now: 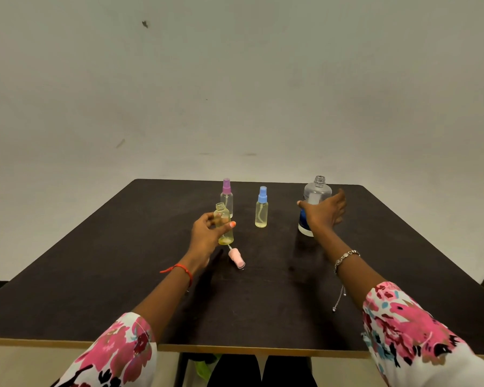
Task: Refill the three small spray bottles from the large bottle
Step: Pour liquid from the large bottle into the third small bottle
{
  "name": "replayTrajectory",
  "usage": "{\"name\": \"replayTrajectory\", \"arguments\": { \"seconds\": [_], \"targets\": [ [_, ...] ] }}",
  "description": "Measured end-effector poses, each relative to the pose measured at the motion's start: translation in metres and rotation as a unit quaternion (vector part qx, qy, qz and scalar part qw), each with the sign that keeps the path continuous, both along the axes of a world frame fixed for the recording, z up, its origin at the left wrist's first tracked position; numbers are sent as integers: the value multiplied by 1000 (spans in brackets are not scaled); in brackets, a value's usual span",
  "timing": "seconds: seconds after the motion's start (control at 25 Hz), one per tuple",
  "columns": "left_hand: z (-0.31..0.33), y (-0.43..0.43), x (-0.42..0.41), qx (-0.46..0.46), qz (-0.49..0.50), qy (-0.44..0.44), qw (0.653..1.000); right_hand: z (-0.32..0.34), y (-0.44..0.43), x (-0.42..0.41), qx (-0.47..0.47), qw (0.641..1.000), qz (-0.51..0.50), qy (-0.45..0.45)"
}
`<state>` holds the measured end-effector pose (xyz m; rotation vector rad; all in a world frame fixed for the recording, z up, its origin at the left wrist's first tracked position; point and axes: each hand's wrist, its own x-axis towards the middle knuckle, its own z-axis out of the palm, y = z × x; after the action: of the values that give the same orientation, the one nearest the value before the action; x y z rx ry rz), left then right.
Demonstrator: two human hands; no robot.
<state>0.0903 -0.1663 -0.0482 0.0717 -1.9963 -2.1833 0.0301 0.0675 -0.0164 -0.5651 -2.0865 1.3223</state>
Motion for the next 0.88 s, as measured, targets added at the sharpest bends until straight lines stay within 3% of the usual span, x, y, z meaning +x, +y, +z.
{"name": "replayTrajectory", "arguments": {
  "seconds": [0.16, 0.44, 0.64, 0.88],
  "targets": [
    [2, 0, 1, -2, -1, -1, 1000, -7, 4, -4, -13, 999, 41, -22],
    [2, -1, 3, 5, -4, 2, 1000, -7, 9, 1, -51, 997, 53, 33],
    [5, -2, 0, -10, 1, 26, 1000, 19, 4, 11, 47, 985, 113, 124],
    [21, 6, -1, -28, -16, 48, 998, 55, -16, 27, 177, 936, 240, 186]
  ]
}}
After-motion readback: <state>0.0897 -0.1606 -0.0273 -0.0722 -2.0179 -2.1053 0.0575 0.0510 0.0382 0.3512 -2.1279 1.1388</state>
